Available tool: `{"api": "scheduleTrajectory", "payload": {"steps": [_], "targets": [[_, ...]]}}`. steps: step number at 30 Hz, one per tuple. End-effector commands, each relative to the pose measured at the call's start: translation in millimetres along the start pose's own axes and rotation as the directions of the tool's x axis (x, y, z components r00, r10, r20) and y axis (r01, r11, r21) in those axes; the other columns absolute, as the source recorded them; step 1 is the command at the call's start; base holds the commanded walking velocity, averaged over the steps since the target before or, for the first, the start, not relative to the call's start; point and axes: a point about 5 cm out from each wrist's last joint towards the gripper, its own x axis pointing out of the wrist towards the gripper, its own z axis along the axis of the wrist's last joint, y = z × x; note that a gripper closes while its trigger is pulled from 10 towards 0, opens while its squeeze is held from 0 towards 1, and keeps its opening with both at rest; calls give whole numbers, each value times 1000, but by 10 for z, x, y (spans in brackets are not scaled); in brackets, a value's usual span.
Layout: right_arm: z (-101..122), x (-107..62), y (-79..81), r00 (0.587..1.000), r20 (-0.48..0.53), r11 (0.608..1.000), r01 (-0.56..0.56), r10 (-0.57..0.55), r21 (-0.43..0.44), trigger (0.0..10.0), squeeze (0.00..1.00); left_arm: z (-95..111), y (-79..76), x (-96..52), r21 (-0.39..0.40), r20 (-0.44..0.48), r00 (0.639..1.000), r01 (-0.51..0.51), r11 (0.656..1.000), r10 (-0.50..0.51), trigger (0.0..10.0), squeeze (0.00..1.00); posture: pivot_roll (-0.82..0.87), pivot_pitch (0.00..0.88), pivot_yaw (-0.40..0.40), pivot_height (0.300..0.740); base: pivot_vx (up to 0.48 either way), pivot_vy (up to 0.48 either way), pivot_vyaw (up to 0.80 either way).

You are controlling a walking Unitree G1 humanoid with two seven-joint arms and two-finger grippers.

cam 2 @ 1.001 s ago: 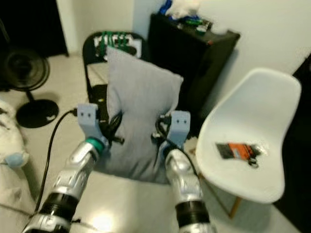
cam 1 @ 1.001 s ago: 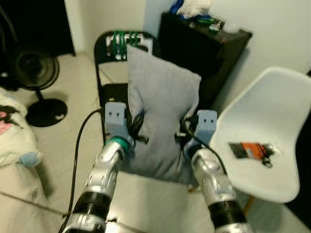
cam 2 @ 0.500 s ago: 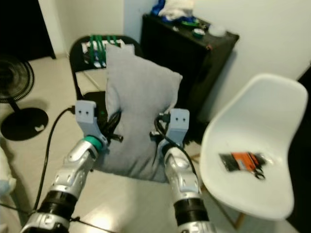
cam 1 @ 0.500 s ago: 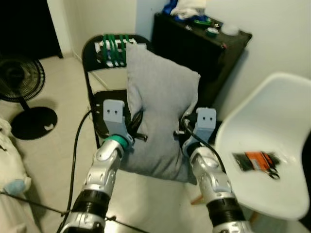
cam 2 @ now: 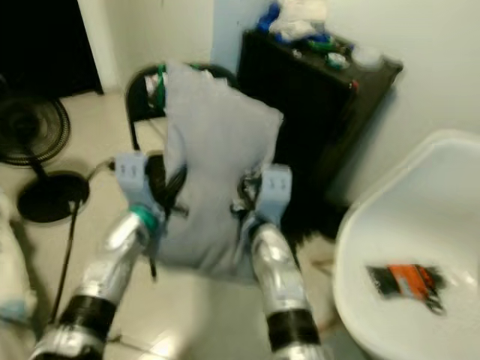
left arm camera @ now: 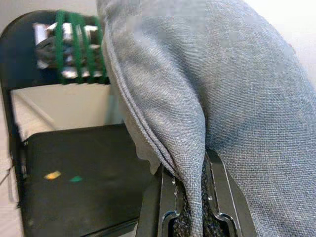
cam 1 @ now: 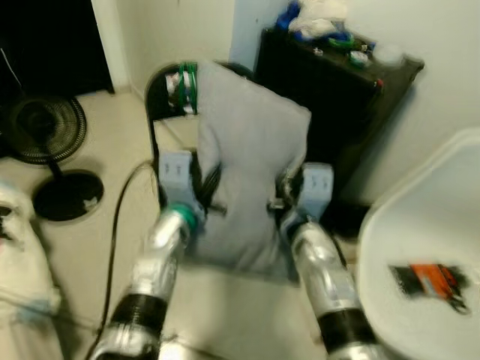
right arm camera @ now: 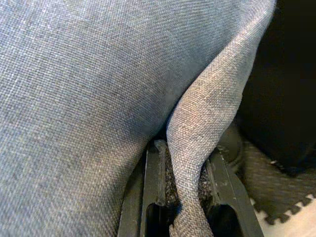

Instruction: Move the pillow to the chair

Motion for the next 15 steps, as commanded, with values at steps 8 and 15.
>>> {"api": "scheduleTrajectory", "payload": {"steps": [8,15], "targets": [[30,22,124,998,9,998,-59,59,-11,10000,0,-11,-254,61,-9,4,994,105,994,-105,10000,0,-58,0,-30,740,352,0,0],[27,28,136,998,6,998,-64,64,-12,10000,0,-4,-241,65,-9,6,995,99,995,-99,10000,0,-55,0,-36,740,368,0,0]]}}
